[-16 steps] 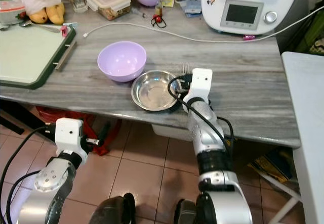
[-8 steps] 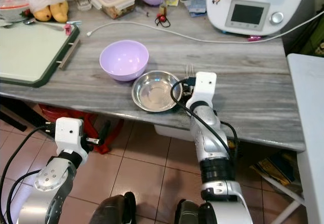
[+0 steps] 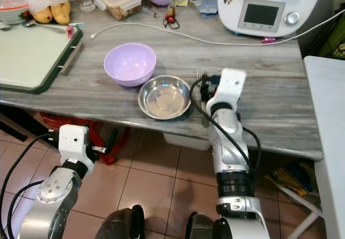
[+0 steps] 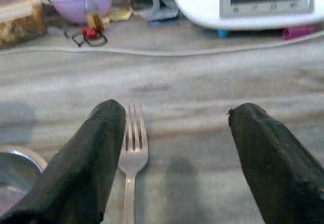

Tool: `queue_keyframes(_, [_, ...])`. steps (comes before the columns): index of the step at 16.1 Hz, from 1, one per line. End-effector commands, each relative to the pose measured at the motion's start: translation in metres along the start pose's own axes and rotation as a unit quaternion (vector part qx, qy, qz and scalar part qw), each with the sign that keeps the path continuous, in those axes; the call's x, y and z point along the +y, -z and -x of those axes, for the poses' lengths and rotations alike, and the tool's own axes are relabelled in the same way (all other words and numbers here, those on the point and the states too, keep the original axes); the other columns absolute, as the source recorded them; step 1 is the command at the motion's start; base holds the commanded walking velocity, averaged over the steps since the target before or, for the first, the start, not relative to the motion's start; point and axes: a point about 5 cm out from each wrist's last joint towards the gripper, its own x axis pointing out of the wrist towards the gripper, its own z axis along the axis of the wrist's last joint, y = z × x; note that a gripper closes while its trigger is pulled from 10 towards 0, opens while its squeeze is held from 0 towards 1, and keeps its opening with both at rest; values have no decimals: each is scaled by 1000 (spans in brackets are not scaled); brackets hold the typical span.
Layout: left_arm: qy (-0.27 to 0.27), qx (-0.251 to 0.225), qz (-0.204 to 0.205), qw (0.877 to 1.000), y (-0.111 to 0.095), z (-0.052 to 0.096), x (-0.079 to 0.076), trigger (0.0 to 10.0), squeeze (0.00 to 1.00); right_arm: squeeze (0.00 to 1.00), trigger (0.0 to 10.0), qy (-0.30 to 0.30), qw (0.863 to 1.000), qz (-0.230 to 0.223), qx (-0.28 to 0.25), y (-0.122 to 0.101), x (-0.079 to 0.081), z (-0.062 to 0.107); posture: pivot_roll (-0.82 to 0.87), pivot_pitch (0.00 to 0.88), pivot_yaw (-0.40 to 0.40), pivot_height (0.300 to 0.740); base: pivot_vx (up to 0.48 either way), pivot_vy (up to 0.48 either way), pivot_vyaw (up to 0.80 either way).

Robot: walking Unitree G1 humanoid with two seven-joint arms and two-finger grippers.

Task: Setting the table

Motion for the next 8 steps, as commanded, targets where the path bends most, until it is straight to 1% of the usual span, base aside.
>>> queue_keyframes(1, [2,4,0,1000,2,1,1,10000,0,1000,10000,-11,1000,-8,-16,-5,4,0,57,153,63,740,0,0,0])
queue_keyframes(2, [4,6,0,1000,3,1,0,10000,0,1000,10000,-18,999,-10,-30,-10,7,0,57,145,62,740,0,0,0])
queue_keyframes(3, [5,7,1,1000,4,0,0,10000,0,1000,10000,-21,999,2,-43,-14,8,1,57,138,60,740,0,0,0])
queue_keyframes(5, [4,8,3,1000,7,-1,0,10000,0,1000,10000,-24,998,17,-62,-19,4,7,53,115,52,740,0,0,0])
queue_keyframes(6, [2,4,4,1000,7,-1,1,10000,0,1000,10000,-24,997,20,-65,-18,1,12,52,96,47,740,0,0,0])
queue_keyframes(8, [-16,7,11,1000,10,-4,3,10000,0,1000,10000,-30,996,50,-70,-11,-11,39,34,41,39,740,0,0,0])
